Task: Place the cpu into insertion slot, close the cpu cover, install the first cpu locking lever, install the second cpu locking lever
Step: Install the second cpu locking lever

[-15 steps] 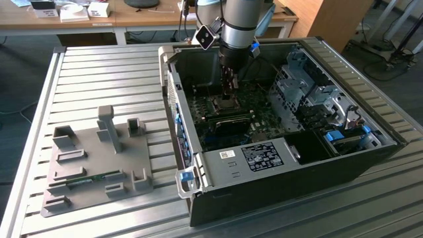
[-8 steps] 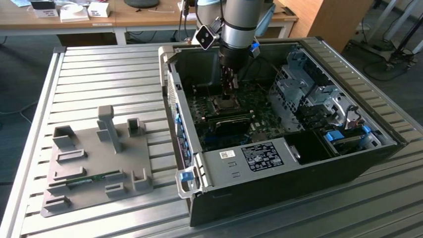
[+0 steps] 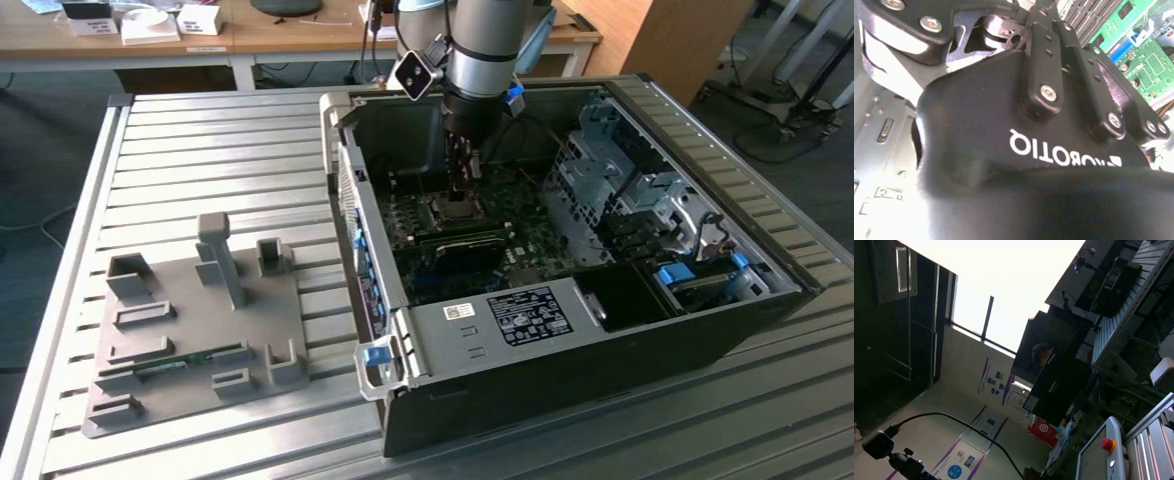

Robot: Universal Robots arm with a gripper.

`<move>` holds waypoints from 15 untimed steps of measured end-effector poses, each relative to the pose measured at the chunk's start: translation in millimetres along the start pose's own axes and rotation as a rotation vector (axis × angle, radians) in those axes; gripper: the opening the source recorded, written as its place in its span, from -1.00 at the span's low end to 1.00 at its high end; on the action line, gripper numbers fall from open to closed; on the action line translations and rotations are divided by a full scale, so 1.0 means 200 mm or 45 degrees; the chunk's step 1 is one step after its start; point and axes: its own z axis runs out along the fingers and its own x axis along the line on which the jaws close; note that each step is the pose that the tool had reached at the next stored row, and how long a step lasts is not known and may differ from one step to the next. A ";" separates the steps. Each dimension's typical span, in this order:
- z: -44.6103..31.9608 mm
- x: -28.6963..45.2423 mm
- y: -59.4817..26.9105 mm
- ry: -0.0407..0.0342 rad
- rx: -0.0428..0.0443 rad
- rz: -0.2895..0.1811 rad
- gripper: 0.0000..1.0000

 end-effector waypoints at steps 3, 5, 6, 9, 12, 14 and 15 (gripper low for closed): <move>0.000 0.000 0.000 0.0000 0.000 0.000 -0.79; 0.000 0.000 0.000 0.0000 0.000 0.000 -0.79; 0.000 0.000 0.000 0.0000 0.000 0.000 -0.79; 0.000 0.000 0.000 0.0000 0.000 -0.001 -0.79; 0.000 0.000 0.000 0.0001 0.000 -0.001 -0.79; 0.000 0.000 0.000 0.0001 0.000 -0.001 -0.79; 0.000 0.000 0.000 0.0000 0.000 -0.001 -0.79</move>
